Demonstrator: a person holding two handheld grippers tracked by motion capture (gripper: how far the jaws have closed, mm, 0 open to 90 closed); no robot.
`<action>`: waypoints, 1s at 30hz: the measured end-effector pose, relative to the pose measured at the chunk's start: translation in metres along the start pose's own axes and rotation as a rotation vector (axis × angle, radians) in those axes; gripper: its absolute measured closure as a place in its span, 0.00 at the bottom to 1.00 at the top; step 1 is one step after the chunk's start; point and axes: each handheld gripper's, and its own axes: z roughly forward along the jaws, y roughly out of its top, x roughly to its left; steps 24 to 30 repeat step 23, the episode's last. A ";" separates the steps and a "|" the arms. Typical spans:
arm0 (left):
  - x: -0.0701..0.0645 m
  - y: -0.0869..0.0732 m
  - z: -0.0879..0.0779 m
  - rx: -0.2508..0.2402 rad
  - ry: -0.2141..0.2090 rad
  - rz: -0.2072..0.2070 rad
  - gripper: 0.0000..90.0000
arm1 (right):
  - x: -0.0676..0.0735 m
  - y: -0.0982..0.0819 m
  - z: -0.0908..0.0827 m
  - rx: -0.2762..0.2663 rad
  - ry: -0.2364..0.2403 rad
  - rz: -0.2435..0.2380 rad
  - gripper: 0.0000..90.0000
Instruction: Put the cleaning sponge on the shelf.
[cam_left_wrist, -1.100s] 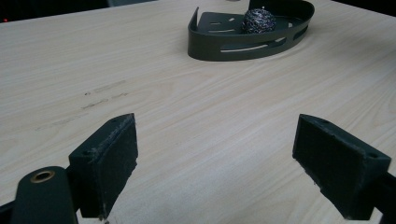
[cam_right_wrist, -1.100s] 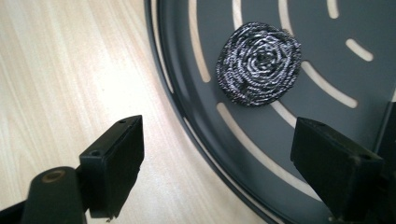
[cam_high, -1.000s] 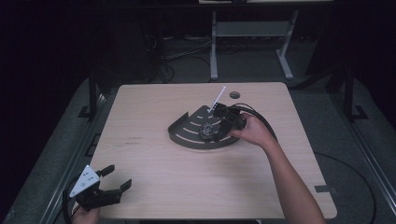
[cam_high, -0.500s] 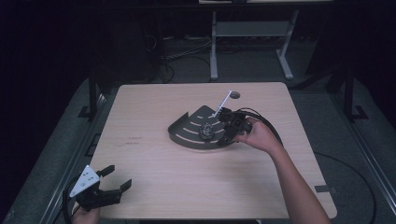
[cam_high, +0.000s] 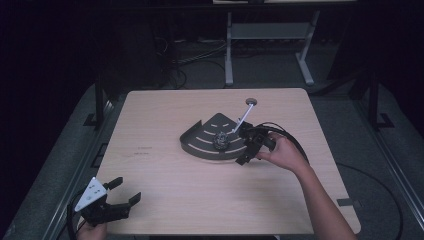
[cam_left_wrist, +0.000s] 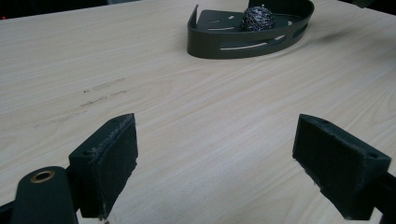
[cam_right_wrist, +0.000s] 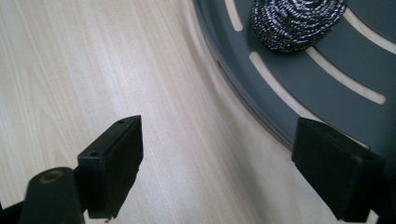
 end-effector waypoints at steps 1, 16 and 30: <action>0.000 0.000 0.000 -0.001 0.001 -0.001 0.15 | 0.000 -0.002 0.000 -0.005 0.000 0.001 0.18; -0.001 0.000 0.001 0.002 -0.002 -0.002 0.15 | 0.015 -0.040 0.002 -0.036 0.003 0.021 0.18; -0.001 0.001 0.001 0.001 -0.004 0.001 0.15 | 0.028 -0.066 0.009 -0.046 -0.003 0.029 0.18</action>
